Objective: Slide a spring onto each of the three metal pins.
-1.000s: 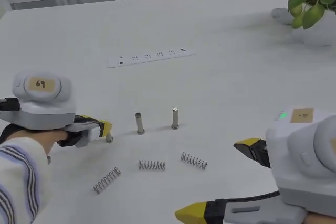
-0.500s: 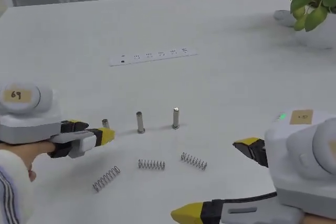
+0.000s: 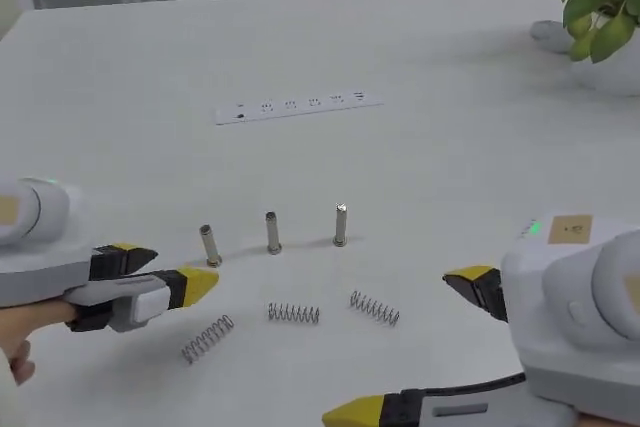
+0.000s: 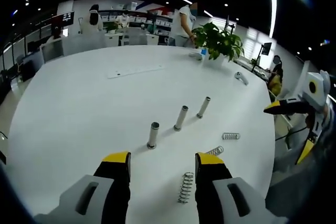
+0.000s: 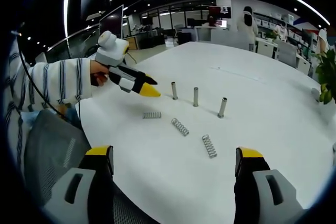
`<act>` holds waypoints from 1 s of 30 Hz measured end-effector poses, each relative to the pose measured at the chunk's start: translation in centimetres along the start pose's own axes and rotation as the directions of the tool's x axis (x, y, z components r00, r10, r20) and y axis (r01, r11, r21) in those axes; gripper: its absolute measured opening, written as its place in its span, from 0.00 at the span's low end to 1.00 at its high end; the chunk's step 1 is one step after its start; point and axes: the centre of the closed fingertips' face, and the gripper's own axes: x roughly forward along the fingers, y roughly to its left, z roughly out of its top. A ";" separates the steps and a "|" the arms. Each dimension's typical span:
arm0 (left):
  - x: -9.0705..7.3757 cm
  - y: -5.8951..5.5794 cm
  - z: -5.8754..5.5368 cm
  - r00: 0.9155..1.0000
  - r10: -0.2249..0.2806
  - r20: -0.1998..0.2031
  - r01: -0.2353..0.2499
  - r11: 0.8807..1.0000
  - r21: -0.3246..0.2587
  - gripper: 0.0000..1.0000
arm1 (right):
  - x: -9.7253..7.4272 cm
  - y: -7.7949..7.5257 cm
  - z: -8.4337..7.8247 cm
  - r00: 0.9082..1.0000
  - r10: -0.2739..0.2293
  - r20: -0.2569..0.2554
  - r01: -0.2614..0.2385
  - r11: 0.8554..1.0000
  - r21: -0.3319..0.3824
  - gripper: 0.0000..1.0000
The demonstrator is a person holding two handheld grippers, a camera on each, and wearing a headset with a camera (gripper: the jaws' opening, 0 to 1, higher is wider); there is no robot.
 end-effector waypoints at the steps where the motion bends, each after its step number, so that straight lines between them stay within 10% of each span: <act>1: 0.0 -0.1 0.0 1.000 -0.002 0.000 0.002 1.000 0.000 0.43 | 0.0 0.0 0.0 1.000 0.000 0.000 0.000 1.000 -0.001 0.95; 16: -1.1 -3.4 -3.1 0.993 -0.091 -0.079 0.099 0.990 0.099 0.42 | 0.1 0.1 -0.2 1.000 0.000 -0.009 0.000 1.000 -0.003 0.94; 30: -1.3 -4.2 -5.6 0.985 -0.107 -0.137 0.123 0.986 0.116 0.39 | 0.3 0.4 -0.3 1.000 0.008 -0.011 -0.008 1.000 -0.010 0.94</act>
